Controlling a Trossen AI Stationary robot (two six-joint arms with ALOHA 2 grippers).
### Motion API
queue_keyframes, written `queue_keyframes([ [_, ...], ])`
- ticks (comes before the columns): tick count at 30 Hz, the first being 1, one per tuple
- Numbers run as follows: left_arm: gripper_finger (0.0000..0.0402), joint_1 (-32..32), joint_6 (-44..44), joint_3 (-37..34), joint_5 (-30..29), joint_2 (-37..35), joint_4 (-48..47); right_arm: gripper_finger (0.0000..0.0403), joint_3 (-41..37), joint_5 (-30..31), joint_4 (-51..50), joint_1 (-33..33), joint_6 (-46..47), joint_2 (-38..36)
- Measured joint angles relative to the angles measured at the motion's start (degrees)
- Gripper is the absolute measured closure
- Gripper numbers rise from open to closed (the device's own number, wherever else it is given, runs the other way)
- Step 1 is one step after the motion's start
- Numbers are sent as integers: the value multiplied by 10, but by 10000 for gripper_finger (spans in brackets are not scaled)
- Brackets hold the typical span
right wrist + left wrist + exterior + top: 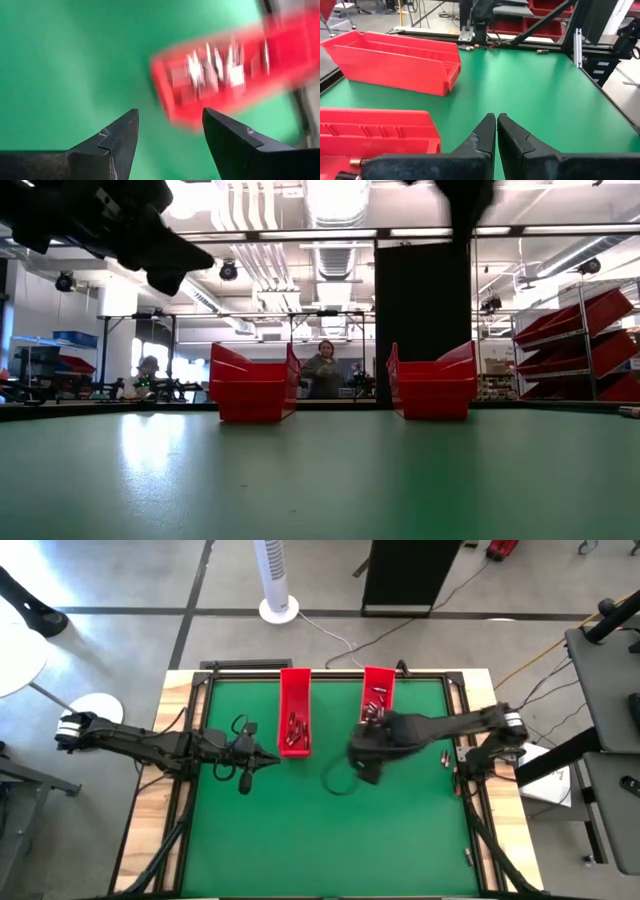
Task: Sort batteries
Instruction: Put the black battery into the left red bin
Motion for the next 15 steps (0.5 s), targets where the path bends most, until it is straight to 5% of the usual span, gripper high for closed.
queue_keyframes([
  [3, 402, 0, 2, 0, 0, 4, 15, 197, -37, -25, -92, 38, 145, -35],
  [7, 402, 0, 1, 0, 0, 14, 34, 203, -157, -93, -44, 71, 282, -116],
  [15, 402, 0, -5, 0, 1, 22, 46, 175, -388, -129, -23, 64, 287, -225],
])
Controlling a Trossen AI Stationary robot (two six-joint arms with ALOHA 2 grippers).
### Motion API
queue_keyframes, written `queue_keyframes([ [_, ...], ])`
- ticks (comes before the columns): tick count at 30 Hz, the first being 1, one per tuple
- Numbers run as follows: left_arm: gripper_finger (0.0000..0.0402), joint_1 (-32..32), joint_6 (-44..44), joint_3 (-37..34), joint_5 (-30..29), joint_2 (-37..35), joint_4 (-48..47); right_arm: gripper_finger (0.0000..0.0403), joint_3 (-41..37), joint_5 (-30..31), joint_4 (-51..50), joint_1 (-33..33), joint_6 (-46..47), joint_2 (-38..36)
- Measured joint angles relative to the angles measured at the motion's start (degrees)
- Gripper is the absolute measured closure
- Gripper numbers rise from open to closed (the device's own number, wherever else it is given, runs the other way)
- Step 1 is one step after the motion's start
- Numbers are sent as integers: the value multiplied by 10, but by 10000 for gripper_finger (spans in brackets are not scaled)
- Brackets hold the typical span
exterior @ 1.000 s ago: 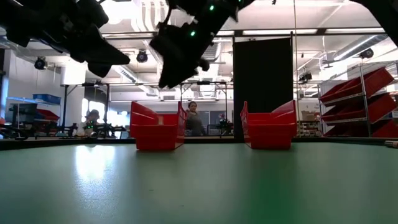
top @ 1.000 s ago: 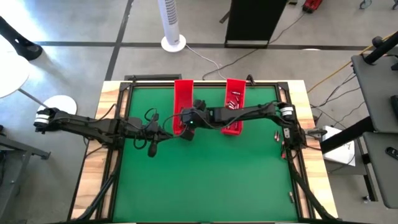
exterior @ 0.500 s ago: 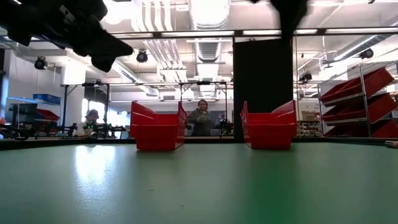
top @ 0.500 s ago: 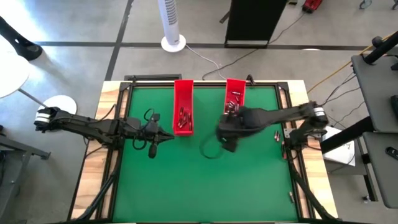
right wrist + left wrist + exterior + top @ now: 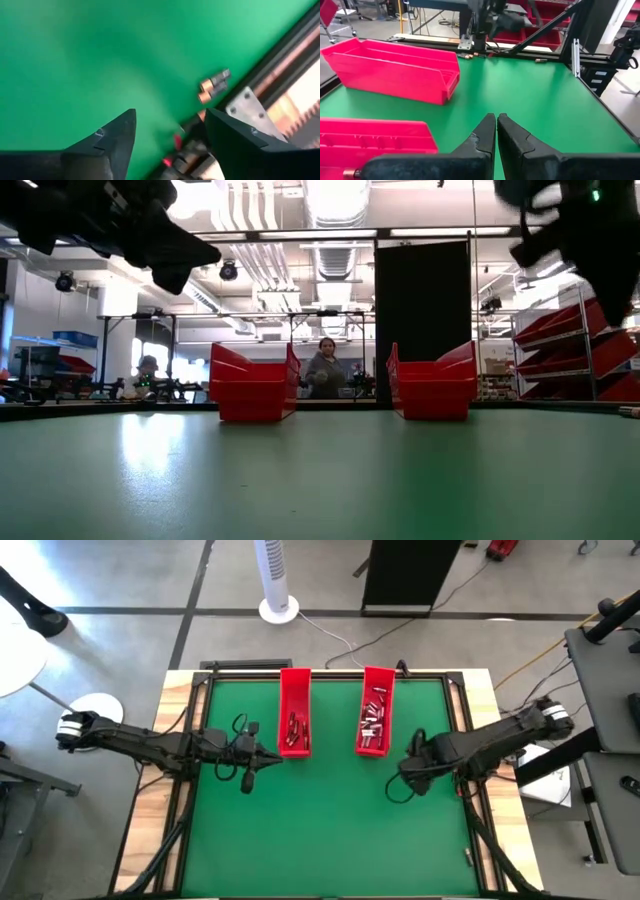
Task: Sort batteries
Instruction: Put the black battery into the left red bin
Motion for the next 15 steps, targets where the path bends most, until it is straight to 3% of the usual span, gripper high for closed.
queue_keyframes([
  [6, 402, -1, 2, 0, 0, 2, 8, 110, -89, -63, 0, -89, -118, -21],
  [11, 402, -1, 5, 0, 0, 6, 17, 61, -118, -60, 1, -165, -279, -12],
  [15, 402, -1, 5, 0, 0, 9, 16, 48, -126, -51, 5, -206, -398, 2],
])
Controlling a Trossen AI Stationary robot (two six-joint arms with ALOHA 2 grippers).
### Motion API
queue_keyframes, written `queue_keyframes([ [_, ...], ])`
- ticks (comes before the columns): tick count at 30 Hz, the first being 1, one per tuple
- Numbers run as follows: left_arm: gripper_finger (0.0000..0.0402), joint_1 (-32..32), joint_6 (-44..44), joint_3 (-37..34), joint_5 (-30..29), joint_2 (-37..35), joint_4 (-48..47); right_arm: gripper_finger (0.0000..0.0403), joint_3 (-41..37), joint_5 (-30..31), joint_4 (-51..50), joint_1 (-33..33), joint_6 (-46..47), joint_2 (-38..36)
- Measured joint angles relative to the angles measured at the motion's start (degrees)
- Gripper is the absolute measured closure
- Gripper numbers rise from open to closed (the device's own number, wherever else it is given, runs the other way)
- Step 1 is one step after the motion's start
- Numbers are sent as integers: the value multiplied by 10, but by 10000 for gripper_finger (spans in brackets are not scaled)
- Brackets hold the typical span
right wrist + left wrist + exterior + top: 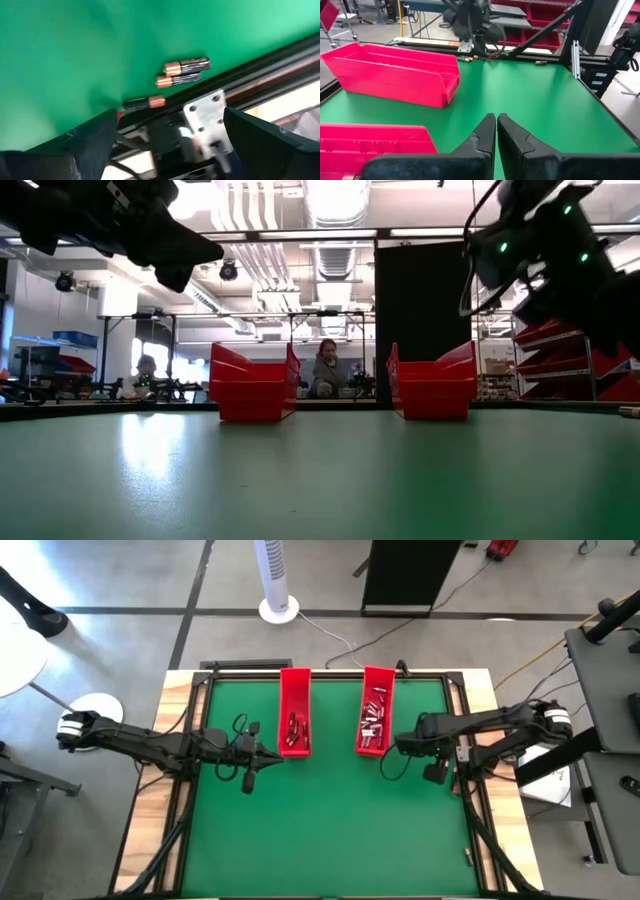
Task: Sort batteries
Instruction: Put the black battery into the left red bin
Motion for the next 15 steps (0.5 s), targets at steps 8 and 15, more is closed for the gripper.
queue_keyframes([
  [8, 402, 1, 0, 0, 0, 2, 11, 46, -36, 9, 52, -119, -106, 62],
  [15, 402, 1, 0, 0, -1, 2, 16, 46, -36, 10, 54, -167, -111, 90],
])
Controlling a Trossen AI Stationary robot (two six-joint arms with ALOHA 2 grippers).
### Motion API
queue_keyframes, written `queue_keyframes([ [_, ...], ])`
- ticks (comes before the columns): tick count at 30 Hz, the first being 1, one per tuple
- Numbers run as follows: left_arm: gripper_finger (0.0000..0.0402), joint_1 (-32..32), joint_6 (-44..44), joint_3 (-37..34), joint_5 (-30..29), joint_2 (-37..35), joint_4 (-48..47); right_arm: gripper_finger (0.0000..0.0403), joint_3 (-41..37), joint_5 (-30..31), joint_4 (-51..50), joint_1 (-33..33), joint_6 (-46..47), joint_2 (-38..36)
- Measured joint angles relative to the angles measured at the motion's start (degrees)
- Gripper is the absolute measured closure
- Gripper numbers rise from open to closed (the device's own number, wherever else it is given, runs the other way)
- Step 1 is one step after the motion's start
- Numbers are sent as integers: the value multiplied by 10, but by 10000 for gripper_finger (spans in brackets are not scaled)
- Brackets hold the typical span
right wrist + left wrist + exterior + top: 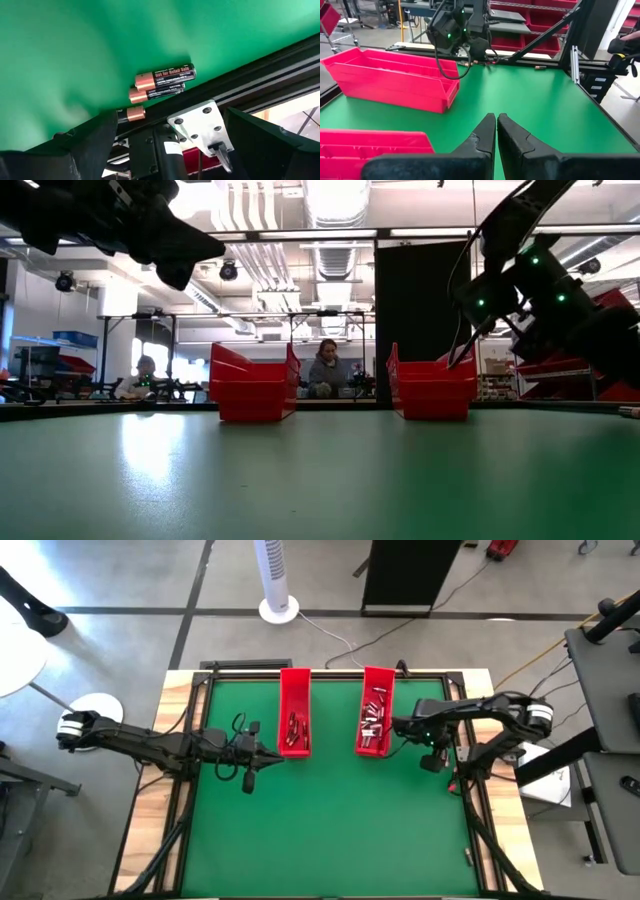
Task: Sort batteries
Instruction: Put the black battery into the left red bin
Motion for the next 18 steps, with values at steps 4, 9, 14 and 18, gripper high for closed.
queue_keyframes([
  [4, 402, 0, 4, 0, 0, 0, 0, 46, 1, -3, 3, 2, -5, 16],
  [9, 402, 0, 5, 0, 0, 0, 0, 46, 13, -5, 5, 24, 13, 24],
  [14, 402, 0, 5, 0, 0, 0, 0, 46, 30, -10, 0, 45, 92, -45],
  [18, 402, 0, 4, 0, 0, 1, 2, 52, 26, -48, 19, 43, 233, -118],
])
